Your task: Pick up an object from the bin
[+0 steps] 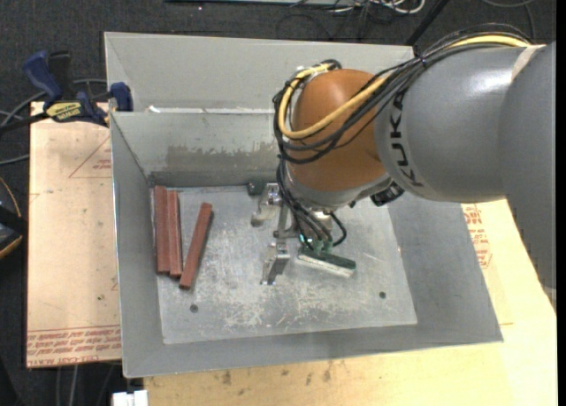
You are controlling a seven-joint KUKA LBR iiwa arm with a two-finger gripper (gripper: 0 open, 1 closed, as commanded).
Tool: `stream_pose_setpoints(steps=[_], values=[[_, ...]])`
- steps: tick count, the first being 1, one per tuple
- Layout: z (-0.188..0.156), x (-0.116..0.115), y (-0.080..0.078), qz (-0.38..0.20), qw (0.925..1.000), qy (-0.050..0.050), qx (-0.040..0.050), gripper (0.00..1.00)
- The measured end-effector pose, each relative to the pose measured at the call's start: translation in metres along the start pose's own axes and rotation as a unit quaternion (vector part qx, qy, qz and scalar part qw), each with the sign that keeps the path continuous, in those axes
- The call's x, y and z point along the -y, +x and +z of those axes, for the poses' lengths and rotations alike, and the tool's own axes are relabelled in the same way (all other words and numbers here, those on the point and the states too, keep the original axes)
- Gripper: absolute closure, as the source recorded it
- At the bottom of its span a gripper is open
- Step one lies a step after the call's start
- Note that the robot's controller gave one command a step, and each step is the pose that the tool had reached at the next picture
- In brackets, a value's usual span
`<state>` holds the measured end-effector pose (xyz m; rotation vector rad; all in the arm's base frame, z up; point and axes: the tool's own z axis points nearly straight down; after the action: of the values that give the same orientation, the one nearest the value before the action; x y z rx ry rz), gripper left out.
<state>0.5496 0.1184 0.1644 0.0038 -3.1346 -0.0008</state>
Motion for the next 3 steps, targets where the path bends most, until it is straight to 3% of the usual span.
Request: stream_pose_setpoints(steps=[1,2,3], values=[[-0.004,0.0,-0.002,0.001,1.0,0.0,0.0037,0.0],[0.075,0.118,-0.04,-0.069,0.9976,0.0,0.0059,1.0],[0.075,0.118,-0.039,-0.069,0.9976,0.0,0.0048,0.0]])
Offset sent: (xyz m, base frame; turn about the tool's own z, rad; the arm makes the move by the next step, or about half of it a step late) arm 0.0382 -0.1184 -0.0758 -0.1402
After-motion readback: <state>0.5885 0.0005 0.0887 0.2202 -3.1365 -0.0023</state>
